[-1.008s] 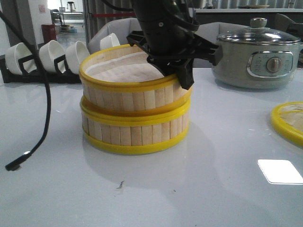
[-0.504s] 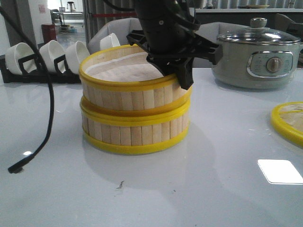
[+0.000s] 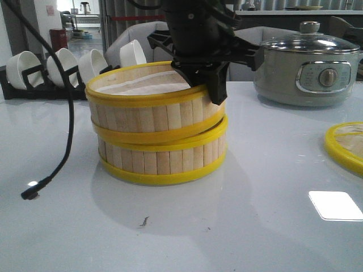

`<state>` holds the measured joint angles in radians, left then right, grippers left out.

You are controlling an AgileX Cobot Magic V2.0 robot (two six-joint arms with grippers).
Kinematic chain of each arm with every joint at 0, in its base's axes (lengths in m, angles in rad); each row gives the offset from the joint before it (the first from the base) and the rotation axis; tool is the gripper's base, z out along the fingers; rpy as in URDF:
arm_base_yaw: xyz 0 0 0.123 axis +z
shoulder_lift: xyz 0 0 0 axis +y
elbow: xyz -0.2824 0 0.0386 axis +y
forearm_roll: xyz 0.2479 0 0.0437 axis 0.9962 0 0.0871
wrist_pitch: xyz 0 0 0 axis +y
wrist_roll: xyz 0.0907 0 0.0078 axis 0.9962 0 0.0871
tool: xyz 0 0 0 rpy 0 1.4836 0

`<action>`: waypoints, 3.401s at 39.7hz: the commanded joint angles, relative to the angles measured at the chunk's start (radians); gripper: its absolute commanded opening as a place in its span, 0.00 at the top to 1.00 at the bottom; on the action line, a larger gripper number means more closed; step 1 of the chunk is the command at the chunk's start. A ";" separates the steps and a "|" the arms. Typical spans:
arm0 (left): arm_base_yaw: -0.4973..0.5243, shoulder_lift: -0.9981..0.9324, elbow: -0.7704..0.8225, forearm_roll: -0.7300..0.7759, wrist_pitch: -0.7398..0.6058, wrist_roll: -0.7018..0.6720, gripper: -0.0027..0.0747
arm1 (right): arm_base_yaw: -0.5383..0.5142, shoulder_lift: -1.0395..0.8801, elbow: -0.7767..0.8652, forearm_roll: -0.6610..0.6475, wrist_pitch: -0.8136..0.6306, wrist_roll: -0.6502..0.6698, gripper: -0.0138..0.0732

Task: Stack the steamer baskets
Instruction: 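Lower the held basket onto the middle basket and open the left gripper, then raise the left gripper away from the stacked baskets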

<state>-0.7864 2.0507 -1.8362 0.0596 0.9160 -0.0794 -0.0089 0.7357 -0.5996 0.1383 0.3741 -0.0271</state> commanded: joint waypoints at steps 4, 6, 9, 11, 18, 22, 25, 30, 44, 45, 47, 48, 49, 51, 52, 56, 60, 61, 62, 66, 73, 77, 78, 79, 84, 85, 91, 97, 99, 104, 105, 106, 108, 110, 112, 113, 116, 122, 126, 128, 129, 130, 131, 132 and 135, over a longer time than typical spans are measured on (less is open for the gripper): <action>-0.006 -0.064 -0.038 -0.001 -0.062 0.000 0.85 | -0.001 0.000 -0.039 -0.006 -0.074 -0.011 0.25; -0.006 -0.064 -0.038 -0.001 -0.064 0.000 0.85 | -0.001 0.000 -0.039 -0.006 -0.074 -0.011 0.25; -0.006 -0.064 -0.038 -0.001 -0.064 0.000 0.85 | -0.001 0.000 -0.039 -0.006 -0.074 -0.011 0.25; -0.006 -0.064 -0.038 -0.009 -0.064 0.000 0.85 | -0.001 0.000 -0.039 -0.006 -0.073 -0.011 0.25; -0.006 -0.064 -0.038 -0.030 -0.070 0.000 0.85 | -0.001 0.000 -0.039 -0.006 -0.072 -0.011 0.25; -0.006 -0.064 -0.038 -0.030 -0.070 0.000 0.86 | -0.001 0.000 -0.039 -0.006 -0.070 -0.011 0.25; -0.006 -0.064 -0.038 -0.030 -0.070 0.000 0.85 | -0.001 0.000 -0.039 -0.006 -0.069 -0.011 0.25; -0.006 -0.064 -0.038 -0.030 -0.070 0.000 0.84 | -0.001 0.000 -0.039 -0.006 -0.064 -0.011 0.25; -0.006 -0.064 -0.038 -0.020 -0.070 0.000 0.44 | -0.001 0.000 -0.039 -0.006 -0.041 -0.011 0.25; -0.006 -0.064 -0.038 -0.018 -0.070 0.000 0.43 | -0.001 0.000 -0.039 -0.006 -0.041 -0.011 0.25; -0.006 -0.064 -0.038 -0.018 -0.070 0.000 0.43 | -0.001 0.000 -0.039 -0.006 -0.041 -0.011 0.25; -0.006 -0.064 -0.038 -0.016 -0.070 0.000 0.43 | -0.001 0.000 -0.039 -0.006 -0.040 -0.011 0.25; -0.006 -0.064 -0.038 -0.016 -0.070 0.000 0.43 | -0.001 0.000 -0.039 -0.006 -0.039 -0.011 0.25; -0.006 -0.064 -0.038 -0.008 -0.070 0.000 0.43 | -0.001 0.000 -0.039 -0.006 -0.036 -0.011 0.25; -0.006 -0.064 -0.038 0.004 -0.070 0.000 0.43 | -0.001 0.000 -0.039 -0.006 -0.036 -0.011 0.25; -0.006 -0.064 -0.074 0.040 -0.043 0.000 0.43 | -0.001 0.000 -0.039 -0.006 -0.029 -0.011 0.25; -0.006 -0.069 -0.134 0.074 -0.012 0.000 0.43 | -0.001 0.000 -0.039 -0.006 -0.025 -0.011 0.25; -0.006 -0.070 -0.155 0.080 -0.002 0.000 0.43 | -0.001 0.000 -0.039 -0.006 -0.025 -0.011 0.25; -0.006 -0.070 -0.171 0.089 0.004 0.000 0.43 | -0.001 0.000 -0.039 -0.006 -0.025 -0.011 0.25; -0.004 -0.081 -0.248 0.119 0.058 0.000 0.46 | -0.001 0.000 -0.039 -0.006 -0.025 -0.011 0.25; 0.031 -0.134 -0.324 0.167 0.102 0.000 0.87 | -0.001 0.000 -0.039 -0.006 -0.026 -0.011 0.25; 0.091 -0.202 -0.329 0.167 0.102 0.000 0.84 | -0.001 0.000 -0.039 -0.006 -0.027 -0.011 0.25; 0.112 -0.214 -0.329 0.167 0.102 0.000 0.85 | -0.001 0.000 -0.039 -0.006 -0.027 -0.011 0.25; 0.135 -0.230 -0.329 0.170 0.102 0.000 0.86 | -0.001 0.000 -0.039 -0.006 -0.027 -0.011 0.25; 0.255 -0.296 -0.329 0.172 0.133 0.000 0.86 | -0.001 0.000 -0.039 -0.006 -0.027 -0.011 0.25; 0.287 -0.307 -0.329 0.172 0.147 0.000 0.86 | -0.001 0.000 -0.039 -0.006 -0.026 -0.011 0.25; 0.448 -0.408 -0.272 0.150 0.158 0.000 0.86 | -0.001 0.000 -0.039 -0.006 -0.026 -0.011 0.25; 0.600 -0.554 -0.101 0.081 0.086 0.000 0.86 | -0.001 0.000 -0.039 -0.006 -0.026 -0.011 0.25; 0.641 -0.601 -0.038 0.055 0.048 0.000 0.86 | -0.001 0.000 -0.039 -0.006 -0.026 -0.011 0.25; 0.709 -0.773 0.200 0.000 -0.054 0.000 0.86 | -0.001 0.000 -0.039 -0.006 -0.026 -0.011 0.25; 0.716 -0.812 0.240 0.000 -0.073 0.000 0.86 | -0.001 0.000 -0.039 -0.006 -0.026 -0.011 0.25; 0.715 -0.841 0.294 0.000 -0.088 -0.002 0.86 | -0.001 0.000 -0.039 -0.006 -0.026 -0.011 0.25; 0.713 -0.911 0.387 0.000 -0.137 -0.008 0.86 | -0.001 0.000 -0.039 -0.005 -0.026 -0.011 0.25; 0.709 -0.991 0.492 0.000 -0.177 -0.019 0.86 | -0.001 0.000 -0.039 -0.005 -0.028 -0.011 0.25; 0.702 -1.058 0.579 0.000 -0.221 -0.024 0.86 | -0.001 0.000 -0.039 -0.005 -0.031 -0.011 0.25; 0.696 -1.092 0.617 0.000 -0.239 -0.024 0.86 | -0.001 0.000 -0.039 -0.005 -0.031 -0.011 0.25; 0.671 -1.180 0.753 0.029 -0.315 -0.024 0.86 | -0.001 0.000 -0.039 -0.005 -0.031 -0.011 0.25; 0.649 -1.326 0.987 0.035 -0.421 -0.026 0.86 | -0.001 0.000 -0.039 -0.005 -0.026 -0.011 0.25; 0.649 -1.400 1.106 0.026 -0.451 -0.028 0.86 | -0.001 0.000 -0.039 0.001 -0.025 -0.011 0.25; 0.649 -1.429 1.153 0.026 -0.462 -0.028 0.86 | -0.001 0.000 -0.039 0.009 -0.025 -0.011 0.25; 0.649 -1.443 1.172 0.026 -0.471 -0.028 0.86 | -0.001 0.000 -0.039 0.011 -0.025 -0.011 0.25; 0.649 -1.453 1.195 0.026 -0.479 -0.028 0.86 | -0.001 0.000 -0.039 0.013 -0.025 -0.011 0.25; 0.649 -1.464 1.217 0.026 -0.484 -0.028 0.86 | -0.001 0.000 -0.039 0.015 -0.025 -0.011 0.25; 0.649 -1.472 1.231 0.026 -0.492 -0.028 0.86 | -0.001 0.000 -0.039 0.016 -0.025 -0.011 0.25; 0.649 -1.491 1.279 0.022 -0.510 -0.028 0.86 | -0.001 0.000 -0.039 0.019 -0.025 -0.011 0.25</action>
<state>-0.1309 0.5773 -0.5702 0.0881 0.5187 -0.0949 -0.0089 0.7357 -0.5996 0.1444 0.4203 -0.0271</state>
